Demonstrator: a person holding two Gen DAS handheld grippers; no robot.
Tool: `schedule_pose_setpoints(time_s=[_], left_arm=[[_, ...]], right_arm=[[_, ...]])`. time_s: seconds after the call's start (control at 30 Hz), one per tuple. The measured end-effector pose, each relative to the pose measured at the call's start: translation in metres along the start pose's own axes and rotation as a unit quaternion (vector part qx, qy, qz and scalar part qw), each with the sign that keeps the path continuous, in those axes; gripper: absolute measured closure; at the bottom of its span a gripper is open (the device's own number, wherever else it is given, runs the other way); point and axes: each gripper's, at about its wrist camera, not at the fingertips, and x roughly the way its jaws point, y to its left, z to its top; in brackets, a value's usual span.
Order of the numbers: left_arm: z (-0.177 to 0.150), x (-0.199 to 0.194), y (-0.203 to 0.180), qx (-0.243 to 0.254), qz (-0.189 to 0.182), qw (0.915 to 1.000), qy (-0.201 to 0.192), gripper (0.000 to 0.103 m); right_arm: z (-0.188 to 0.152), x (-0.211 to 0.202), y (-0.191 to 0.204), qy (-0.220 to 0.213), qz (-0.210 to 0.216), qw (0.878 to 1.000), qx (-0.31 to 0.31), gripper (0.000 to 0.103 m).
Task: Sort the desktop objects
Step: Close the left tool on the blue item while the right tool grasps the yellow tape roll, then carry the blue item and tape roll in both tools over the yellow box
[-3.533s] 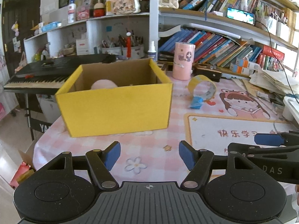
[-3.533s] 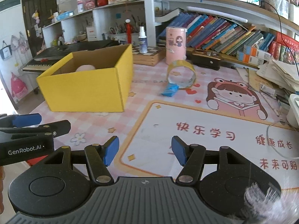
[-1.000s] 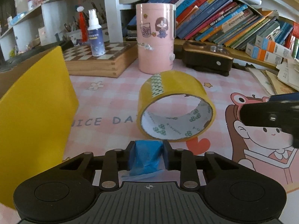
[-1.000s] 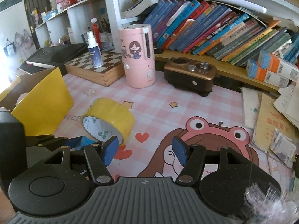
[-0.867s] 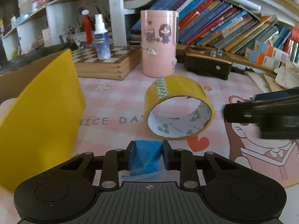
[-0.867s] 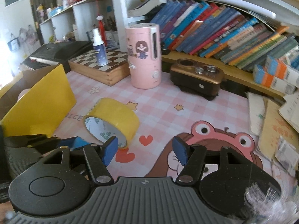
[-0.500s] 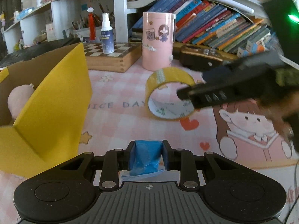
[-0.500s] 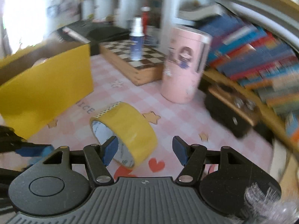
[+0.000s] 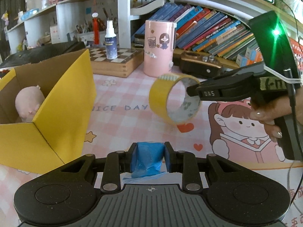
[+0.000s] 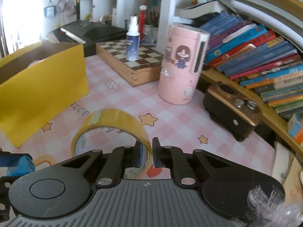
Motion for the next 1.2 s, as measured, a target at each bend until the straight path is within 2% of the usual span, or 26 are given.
schedule_pose_setpoints(time_s=[0.2, 0.7, 0.87, 1.2], left_arm=[[-0.005, -0.012, 0.002, -0.004, -0.009, 0.9999, -0.008, 0.077], [-0.023, -0.042, 0.022, -0.020, -0.029, 0.9991, -0.024, 0.077], [-0.026, -0.054, 0.031, -0.018, -0.041, 0.9984, -0.034, 0.077], [-0.040, -0.083, 0.066, -0.006, -0.054, 0.9974, -0.047, 0.077]], right_arm=[[-0.010, -0.031, -0.001, -0.013, -0.013, 0.999, 0.044, 0.096], [-0.041, -0.093, 0.024, -0.007, -0.038, 0.992, 0.124, 0.096], [-0.051, -0.105, 0.038, 0.015, -0.029, 0.987, 0.158, 0.096], [-0.060, -0.120, 0.088, 0.027, -0.036, 0.982, 0.183, 0.096]])
